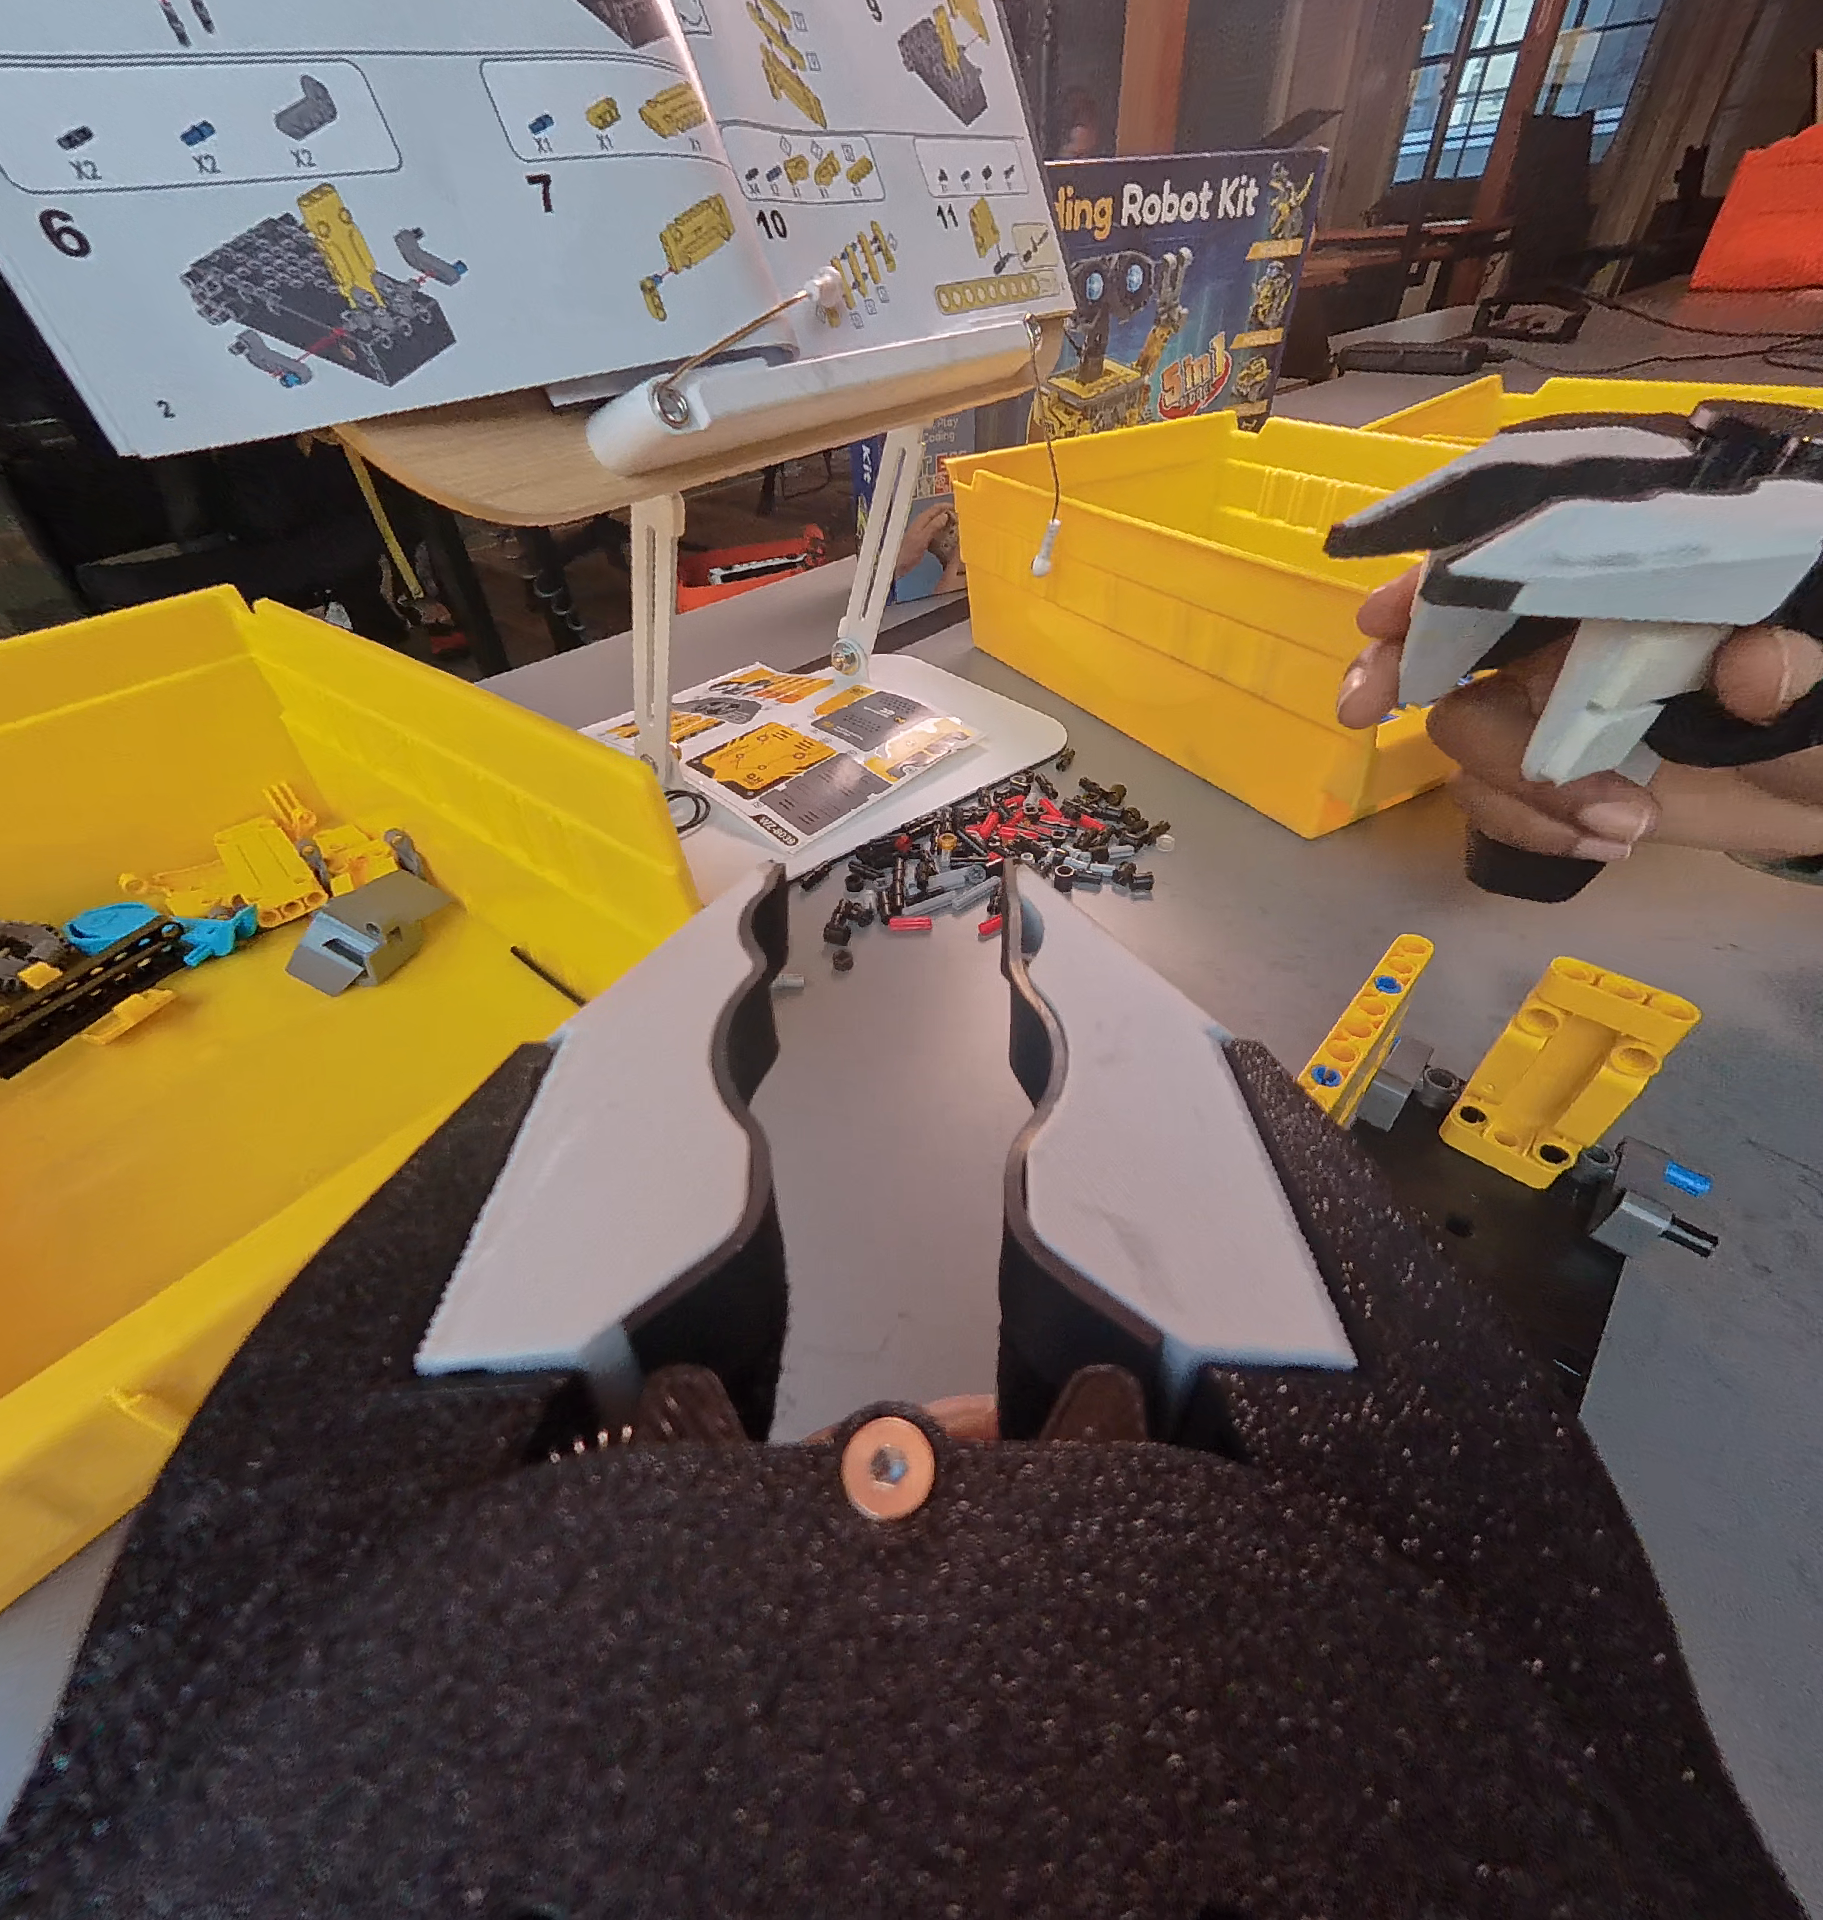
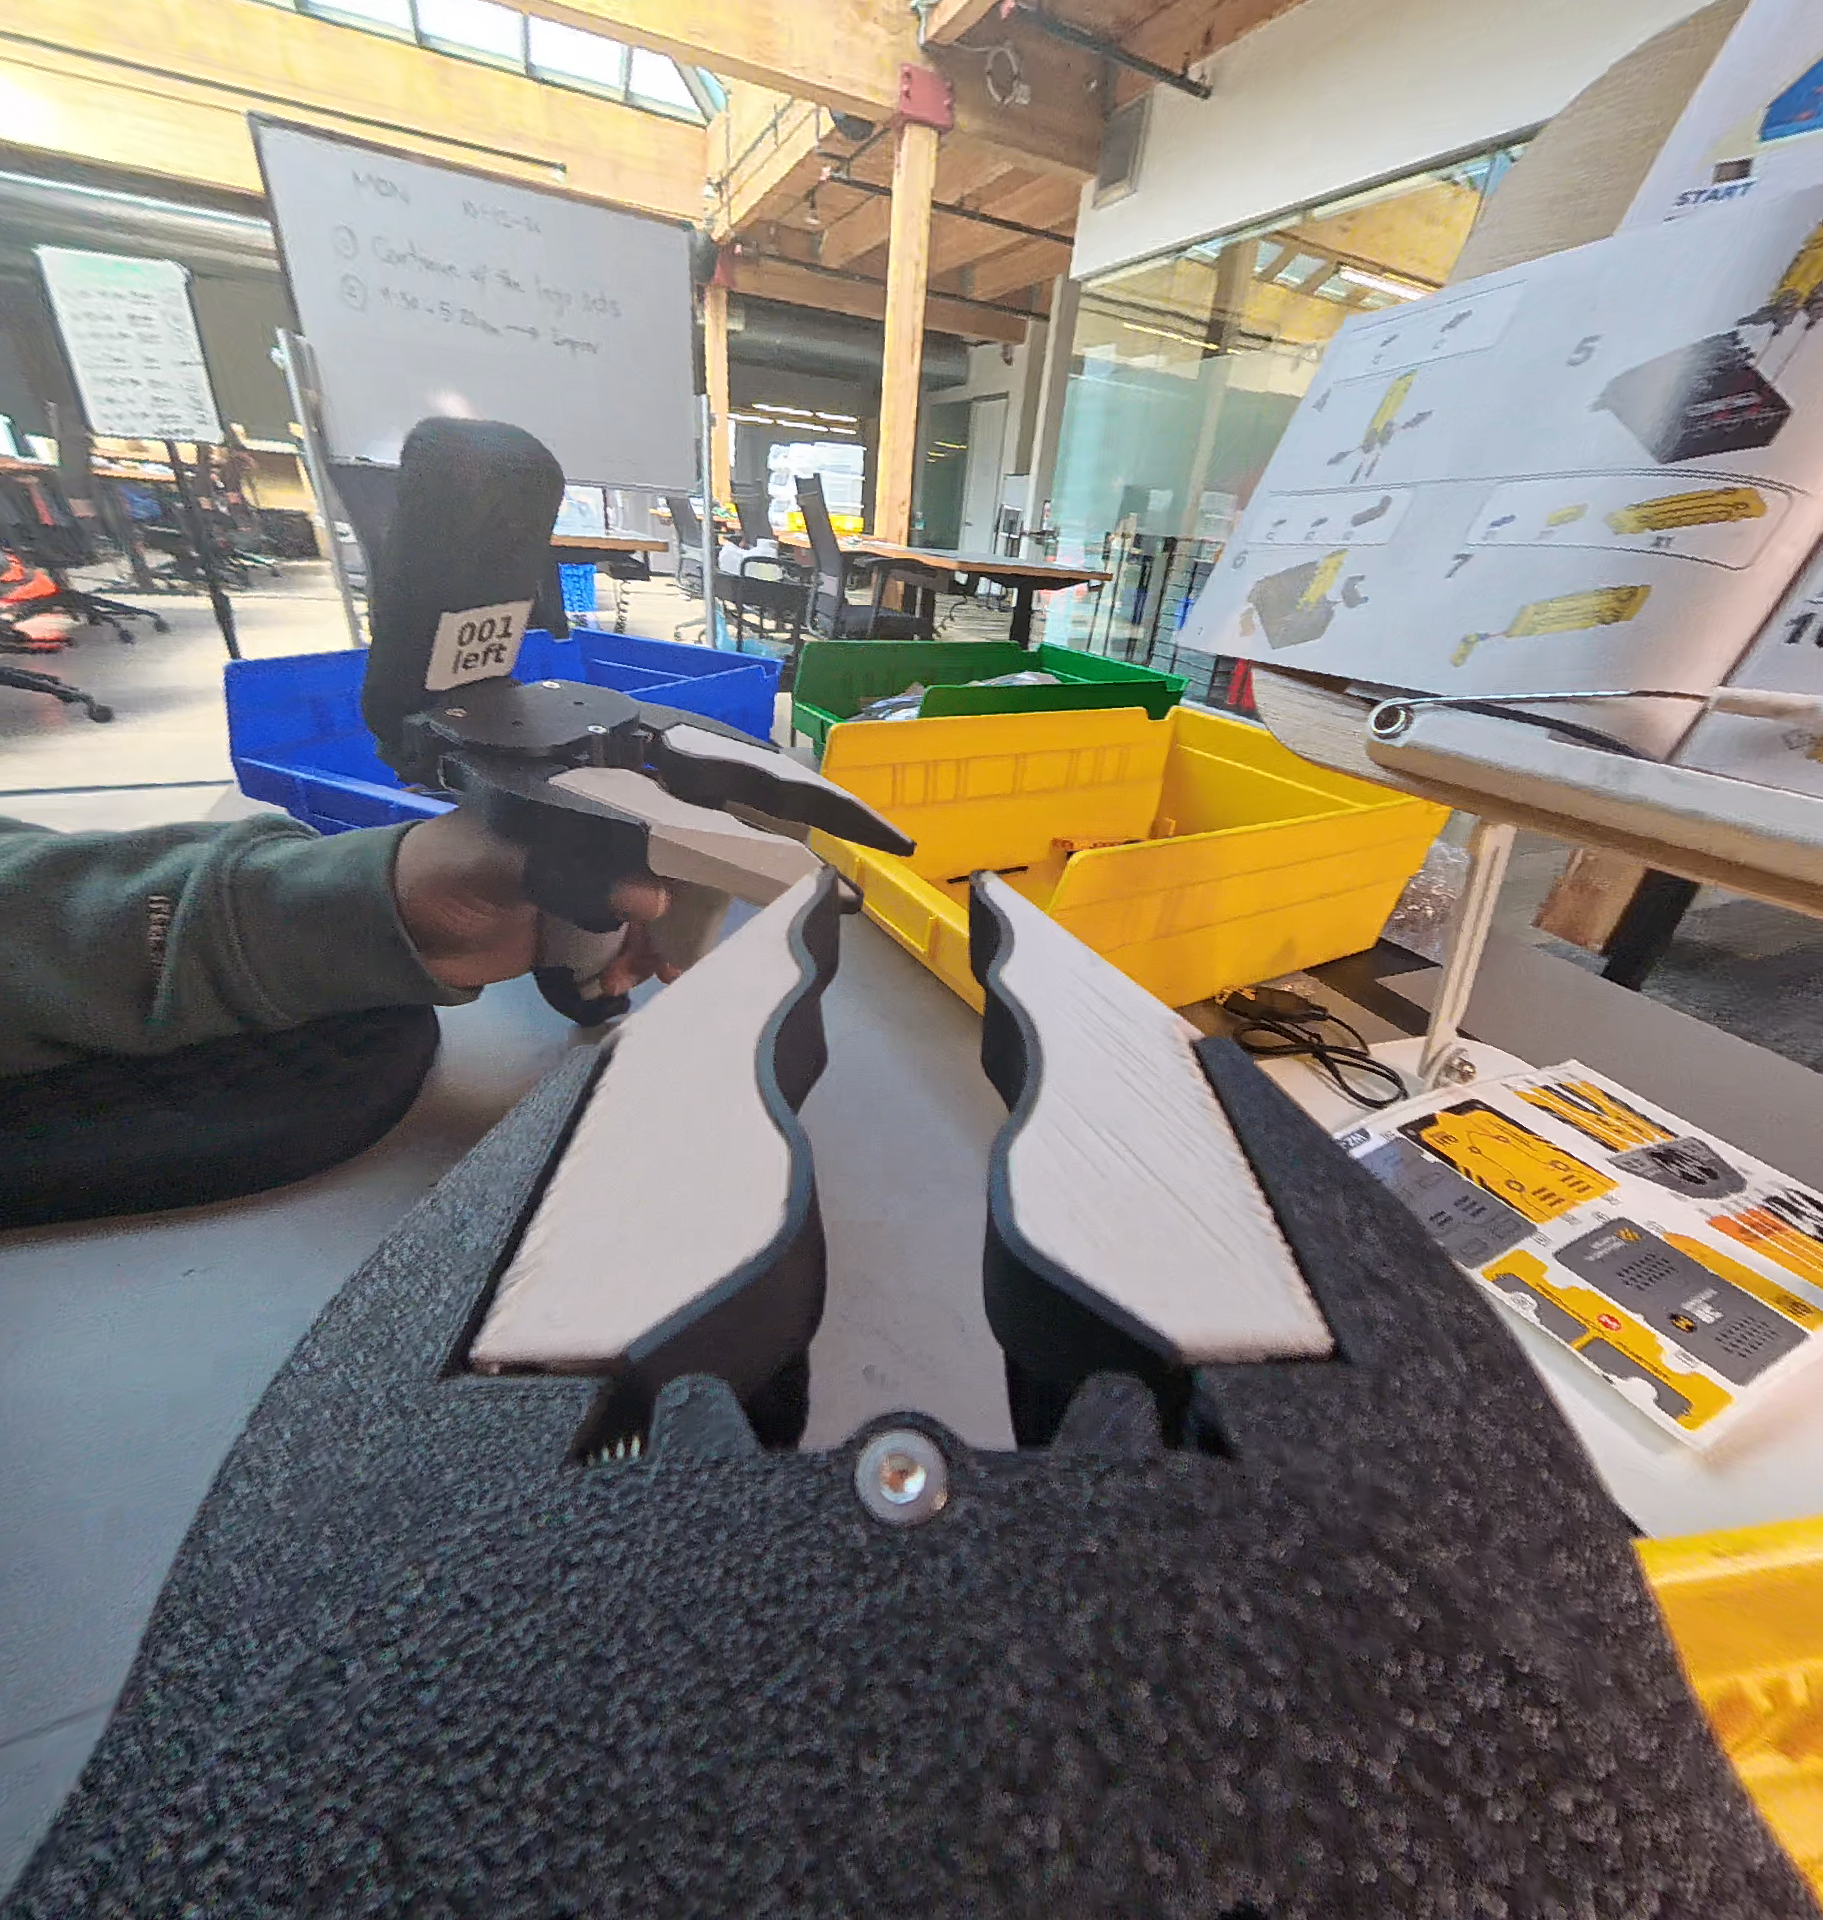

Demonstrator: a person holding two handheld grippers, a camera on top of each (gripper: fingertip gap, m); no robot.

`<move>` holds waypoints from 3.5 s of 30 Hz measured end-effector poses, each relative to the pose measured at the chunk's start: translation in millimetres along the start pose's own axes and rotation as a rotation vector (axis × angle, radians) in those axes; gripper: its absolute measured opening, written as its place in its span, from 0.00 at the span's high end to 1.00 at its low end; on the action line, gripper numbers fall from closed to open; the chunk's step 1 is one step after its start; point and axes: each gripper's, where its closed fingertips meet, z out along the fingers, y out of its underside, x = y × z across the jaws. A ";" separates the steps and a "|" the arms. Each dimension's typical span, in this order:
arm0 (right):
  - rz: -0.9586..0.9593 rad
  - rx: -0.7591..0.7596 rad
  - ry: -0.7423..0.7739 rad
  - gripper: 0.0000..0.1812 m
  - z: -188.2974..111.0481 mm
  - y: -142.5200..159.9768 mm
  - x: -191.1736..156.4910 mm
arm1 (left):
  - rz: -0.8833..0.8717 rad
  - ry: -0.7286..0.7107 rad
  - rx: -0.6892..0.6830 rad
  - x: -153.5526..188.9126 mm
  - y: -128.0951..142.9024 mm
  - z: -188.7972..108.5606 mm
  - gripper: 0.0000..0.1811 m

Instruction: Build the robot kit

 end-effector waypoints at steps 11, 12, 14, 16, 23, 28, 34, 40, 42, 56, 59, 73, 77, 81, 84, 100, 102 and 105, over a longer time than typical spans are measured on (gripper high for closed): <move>-0.068 -0.079 0.067 0.99 2.1 27.1 13.4 | 0.001 -0.012 0.025 -6.7 -4.1 -1.4 0.79; -0.070 -0.084 0.070 0.99 2.3 28.9 13.9 | 0.003 -0.013 0.030 -6.9 -4.7 -1.8 0.81; -0.072 -0.088 0.083 0.99 2.1 29.9 15.8 | 0.004 -0.021 0.029 -8.1 -4.1 -2.6 0.84; -0.062 -0.088 0.110 0.97 1.2 29.1 20.4 | 0.003 -0.029 0.026 -8.7 -4.0 -3.7 0.86; -0.047 -0.146 0.201 0.89 -0.3 38.1 35.3 | 0.016 -0.071 -0.005 -15.8 1.4 -4.3 0.83; -0.093 -0.243 0.281 0.82 -0.3 49.1 42.3 | -0.006 -0.090 0.009 -21.1 -0.7 -6.9 0.81; -0.054 -0.281 0.320 0.77 -0.7 52.4 44.5 | -0.044 -0.102 0.033 -26.8 -5.5 -11.5 0.80; 0.011 -0.181 0.243 0.77 6.9 31.5 31.4 | -0.081 -0.091 0.056 -26.8 -11.2 -13.9 0.80; -0.001 -0.129 0.232 0.77 14.6 12.6 29.9 | -0.102 -0.075 0.058 -24.7 -11.1 -12.9 0.80; -0.116 -0.250 0.653 0.70 26.3 -51.6 214.0 | -0.123 -0.085 0.053 -28.7 -9.5 -14.3 0.79; -0.118 -0.315 0.649 0.70 20.0 -29.3 217.1 | -0.133 -0.085 0.056 -30.2 -9.1 -14.1 0.79; -0.179 -0.261 0.588 0.71 20.6 -39.5 203.0 | -0.095 -0.133 0.013 -35.4 -4.7 -14.6 0.78; -0.263 -0.177 0.442 0.71 38.3 -77.1 152.5 | -0.042 -0.220 -0.055 -45.4 2.6 -16.6 0.81; -0.318 -0.155 0.252 0.71 65.5 -92.7 82.0 | -0.018 -0.339 -0.115 -68.7 11.0 -18.4 0.84; -0.340 -0.153 0.042 0.75 86.3 -91.8 9.3 | 0.028 -0.431 -0.148 -87.8 10.1 -18.8 0.86; -0.305 -0.232 -0.184 1.00 134.5 -32.6 -174.7 | 0.191 -0.710 -0.180 -111.8 -21.5 -34.3 1.00; -0.318 -0.236 -0.169 1.00 135.7 -33.4 -175.3 | 0.206 -0.730 -0.181 -113.3 -23.2 -38.1 1.00; -0.320 -0.248 -0.155 1.00 138.3 -33.0 -176.2 | 0.231 -0.757 -0.179 -114.3 -25.3 -43.2 1.00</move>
